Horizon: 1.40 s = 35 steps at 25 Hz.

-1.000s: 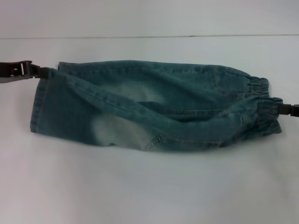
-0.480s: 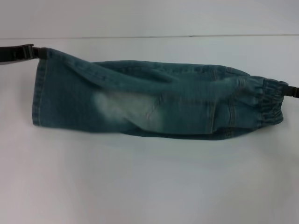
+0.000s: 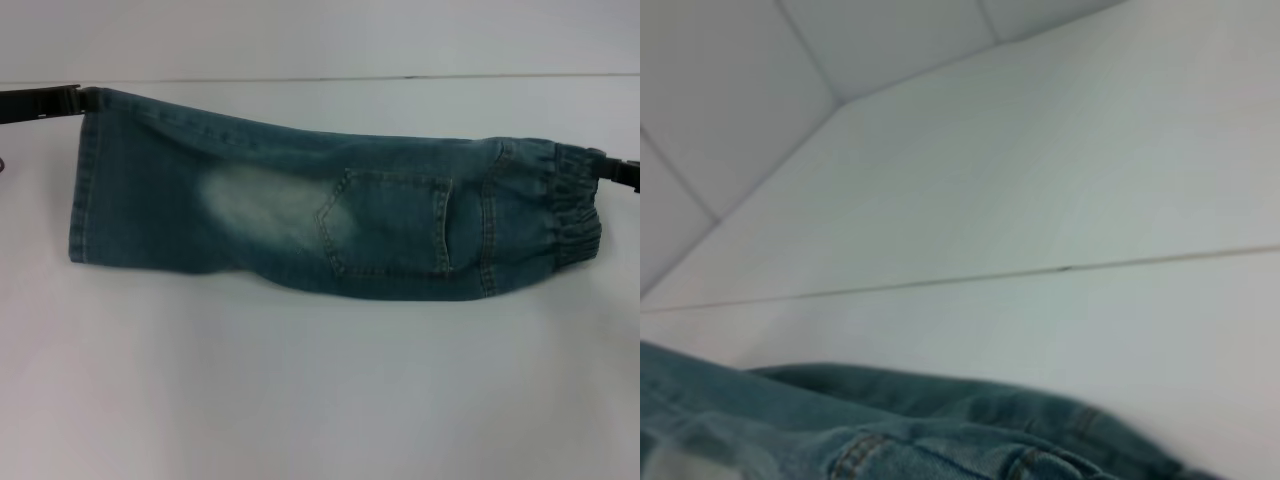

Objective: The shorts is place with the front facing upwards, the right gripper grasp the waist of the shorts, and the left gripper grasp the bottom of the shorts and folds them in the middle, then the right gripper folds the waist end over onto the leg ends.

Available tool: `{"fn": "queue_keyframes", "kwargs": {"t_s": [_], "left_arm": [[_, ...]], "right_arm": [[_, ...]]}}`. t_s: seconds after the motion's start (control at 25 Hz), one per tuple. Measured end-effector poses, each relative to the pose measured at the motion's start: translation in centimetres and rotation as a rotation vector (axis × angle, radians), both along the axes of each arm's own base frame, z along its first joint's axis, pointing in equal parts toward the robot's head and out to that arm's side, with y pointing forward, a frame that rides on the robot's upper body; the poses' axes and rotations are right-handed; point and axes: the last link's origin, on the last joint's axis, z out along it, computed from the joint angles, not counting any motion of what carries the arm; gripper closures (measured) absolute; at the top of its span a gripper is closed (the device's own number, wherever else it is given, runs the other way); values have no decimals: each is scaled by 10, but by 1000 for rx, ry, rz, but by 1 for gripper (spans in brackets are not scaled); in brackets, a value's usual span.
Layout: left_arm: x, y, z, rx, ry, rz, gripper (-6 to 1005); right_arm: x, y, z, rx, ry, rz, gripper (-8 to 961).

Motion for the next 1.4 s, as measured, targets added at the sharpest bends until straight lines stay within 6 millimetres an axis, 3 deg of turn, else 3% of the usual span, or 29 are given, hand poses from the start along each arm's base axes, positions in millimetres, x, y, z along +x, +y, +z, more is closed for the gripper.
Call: {"fn": "queue_keyframes", "kwargs": {"t_s": [0.56,1.04,1.28,1.4], "left_arm": [[-3,8,-10,55,90,9,972],[-7,8,-16,33,114,2,945],[-12,5,-19,41,105,25,915],[-16,3,-18,52,108,36,899]], "right_arm": [[2,27,-11,101,-120,-22,940],[1,34,-29,100,-185,-12,941],[3,36,-30,115,-184,-38,897],[3,35,-31,115,-185,-41,765]]}}
